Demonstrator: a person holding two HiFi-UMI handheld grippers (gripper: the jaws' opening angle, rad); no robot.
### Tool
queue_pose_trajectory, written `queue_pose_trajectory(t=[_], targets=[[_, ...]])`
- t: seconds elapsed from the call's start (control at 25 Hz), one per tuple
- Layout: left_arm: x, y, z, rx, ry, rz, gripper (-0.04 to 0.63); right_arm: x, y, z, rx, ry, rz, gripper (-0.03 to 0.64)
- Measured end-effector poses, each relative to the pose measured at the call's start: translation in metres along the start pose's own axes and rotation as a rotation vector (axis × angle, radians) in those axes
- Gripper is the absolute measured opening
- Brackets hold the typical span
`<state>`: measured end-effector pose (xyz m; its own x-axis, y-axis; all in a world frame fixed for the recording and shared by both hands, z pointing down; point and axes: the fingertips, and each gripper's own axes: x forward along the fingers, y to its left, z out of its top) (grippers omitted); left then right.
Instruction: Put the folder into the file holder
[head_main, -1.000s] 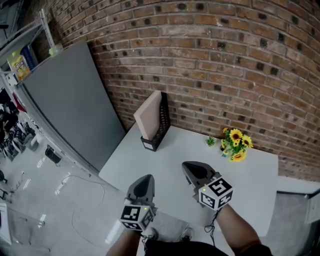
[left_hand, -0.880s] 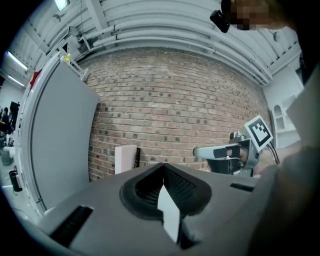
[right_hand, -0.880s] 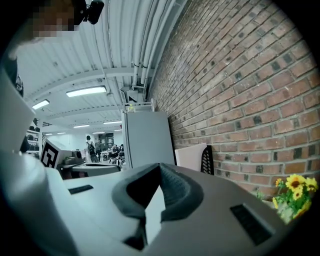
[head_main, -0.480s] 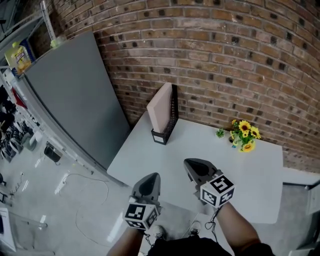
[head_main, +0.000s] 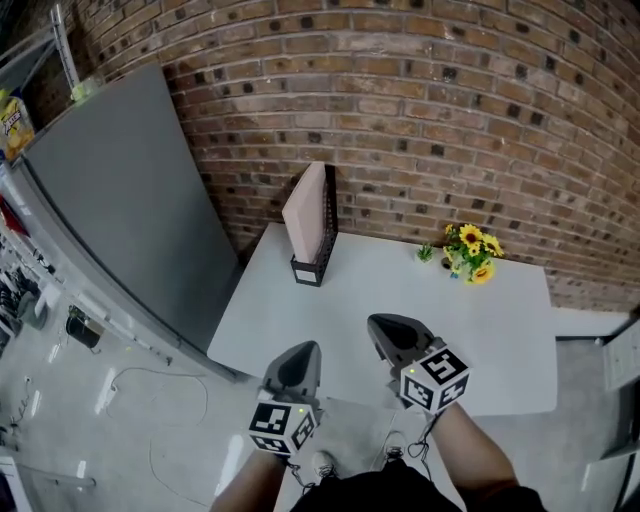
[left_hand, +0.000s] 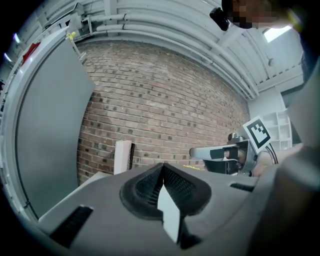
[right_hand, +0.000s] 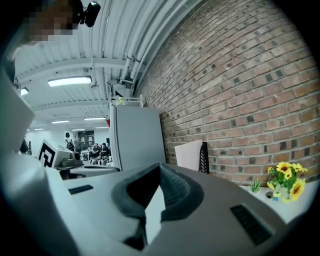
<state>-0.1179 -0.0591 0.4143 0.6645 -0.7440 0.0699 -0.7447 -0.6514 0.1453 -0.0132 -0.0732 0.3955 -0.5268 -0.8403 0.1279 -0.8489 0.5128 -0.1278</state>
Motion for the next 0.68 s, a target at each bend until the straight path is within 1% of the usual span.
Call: queue_pose_trajectory(t=[0.24, 0.68], targets=[[-0.001, 0.003, 0.001, 0.006, 0.01, -0.059, 0.006, -0.002, 0.004, -0.001, 0.009, -0.011, -0.057, 0.003], [0.006, 0.011, -0.003, 0.01, 0.02, -0.1, 0.006, 0.003, 0.0, -0.002, 0.02, -0.023, -0.1, 0.003]])
